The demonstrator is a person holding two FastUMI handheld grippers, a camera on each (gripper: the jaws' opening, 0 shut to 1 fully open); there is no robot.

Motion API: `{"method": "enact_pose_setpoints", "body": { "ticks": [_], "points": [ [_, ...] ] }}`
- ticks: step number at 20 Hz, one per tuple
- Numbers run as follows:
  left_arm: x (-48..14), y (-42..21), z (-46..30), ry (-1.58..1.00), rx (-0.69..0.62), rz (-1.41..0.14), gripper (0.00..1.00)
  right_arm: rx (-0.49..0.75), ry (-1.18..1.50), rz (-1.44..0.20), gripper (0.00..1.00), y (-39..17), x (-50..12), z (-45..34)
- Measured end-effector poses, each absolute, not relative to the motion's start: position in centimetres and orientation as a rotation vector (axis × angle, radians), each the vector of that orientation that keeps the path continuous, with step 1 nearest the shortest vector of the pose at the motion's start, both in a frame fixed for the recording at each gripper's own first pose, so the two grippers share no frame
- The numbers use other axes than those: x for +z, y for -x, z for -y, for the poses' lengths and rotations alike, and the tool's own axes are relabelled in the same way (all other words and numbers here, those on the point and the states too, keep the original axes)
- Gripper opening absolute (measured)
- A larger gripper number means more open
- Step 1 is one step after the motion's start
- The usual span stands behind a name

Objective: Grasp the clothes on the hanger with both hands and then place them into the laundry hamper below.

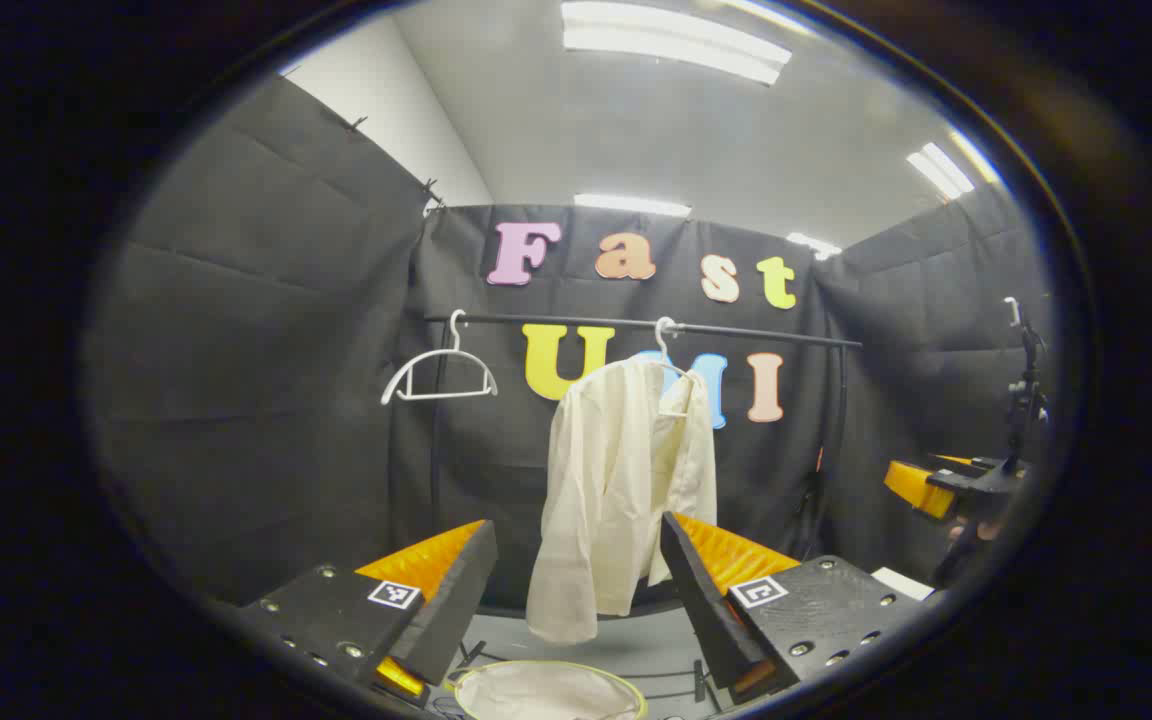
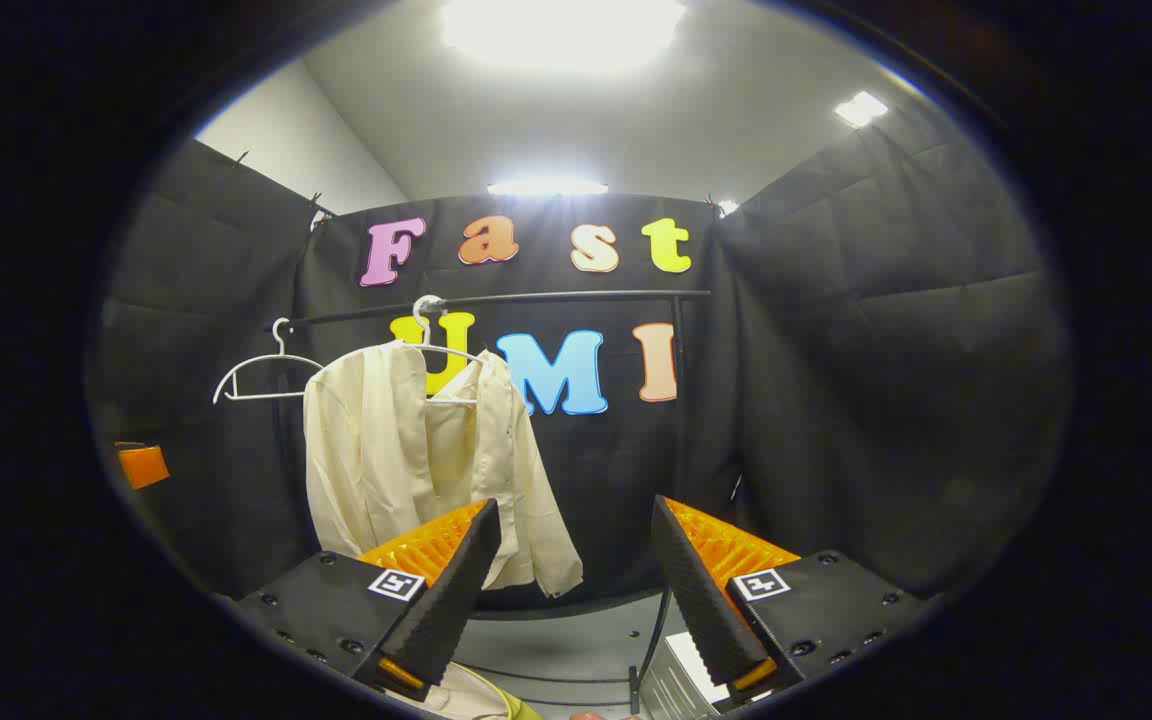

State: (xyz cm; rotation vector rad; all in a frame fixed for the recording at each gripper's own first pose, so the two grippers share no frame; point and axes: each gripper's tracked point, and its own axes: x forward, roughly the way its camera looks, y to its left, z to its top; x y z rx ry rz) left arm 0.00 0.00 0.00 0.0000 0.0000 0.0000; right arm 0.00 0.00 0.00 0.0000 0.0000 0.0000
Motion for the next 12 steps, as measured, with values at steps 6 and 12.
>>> {"method": "enact_pose_setpoints", "body": {
  "ticks": [6, 12],
  "points": [
    [-0.7, -0.6, 0.0, 0.011, 0.033, -0.020, 0.96, 0.023, 0.004, -0.020, 0.94, -0.7, -0.6, -0.5],
    [-1.0, -2.2, 1.9, 0.021, 0.026, -0.045, 0.96, 0.023, -0.006, -0.029, 0.96, -1.7, -1.0, -0.2]
  ]
}}
